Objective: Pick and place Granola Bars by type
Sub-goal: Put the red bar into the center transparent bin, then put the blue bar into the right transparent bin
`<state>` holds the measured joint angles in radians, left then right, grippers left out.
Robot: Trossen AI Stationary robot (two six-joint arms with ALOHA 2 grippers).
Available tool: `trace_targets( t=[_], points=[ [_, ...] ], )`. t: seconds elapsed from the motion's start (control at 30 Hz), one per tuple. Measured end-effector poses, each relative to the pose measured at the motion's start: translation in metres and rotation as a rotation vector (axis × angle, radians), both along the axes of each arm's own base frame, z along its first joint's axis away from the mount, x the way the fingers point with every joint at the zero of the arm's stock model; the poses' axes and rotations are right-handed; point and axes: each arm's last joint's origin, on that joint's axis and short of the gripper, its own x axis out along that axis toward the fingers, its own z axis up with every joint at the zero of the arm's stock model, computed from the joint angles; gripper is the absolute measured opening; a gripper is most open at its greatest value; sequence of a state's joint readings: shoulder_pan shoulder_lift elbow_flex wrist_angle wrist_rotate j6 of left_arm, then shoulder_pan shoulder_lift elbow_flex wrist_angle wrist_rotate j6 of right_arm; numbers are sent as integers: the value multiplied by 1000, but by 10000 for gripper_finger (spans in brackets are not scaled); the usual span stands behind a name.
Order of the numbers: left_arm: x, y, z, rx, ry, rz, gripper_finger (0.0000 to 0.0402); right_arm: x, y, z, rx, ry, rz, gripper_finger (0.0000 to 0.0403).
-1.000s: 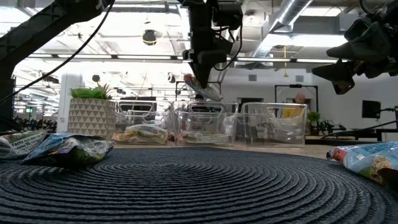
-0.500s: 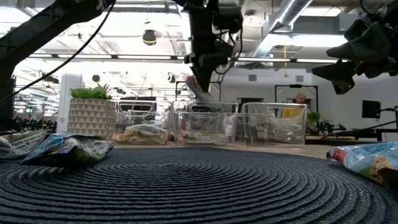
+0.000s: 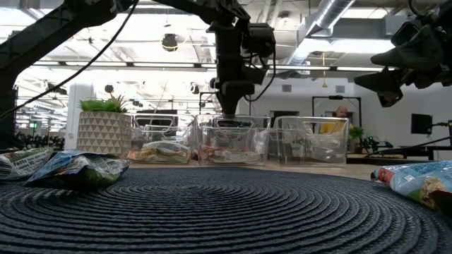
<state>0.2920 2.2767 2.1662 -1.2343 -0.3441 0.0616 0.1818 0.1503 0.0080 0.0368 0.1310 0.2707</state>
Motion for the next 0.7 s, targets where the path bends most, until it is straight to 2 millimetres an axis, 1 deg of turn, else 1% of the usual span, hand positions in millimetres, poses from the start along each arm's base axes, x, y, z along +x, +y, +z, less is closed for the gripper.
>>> trace_targets(
  t=[0.47, 0.7],
  points=[
    [1, -2, -1, 0, -9, -2, 38, 0, 0, 0, 0, 0, 0, 244],
    [2, -11, 10, -14, -65, 3, 38, 0, 0, 0, 0, 1, 0, 244]
  ],
)
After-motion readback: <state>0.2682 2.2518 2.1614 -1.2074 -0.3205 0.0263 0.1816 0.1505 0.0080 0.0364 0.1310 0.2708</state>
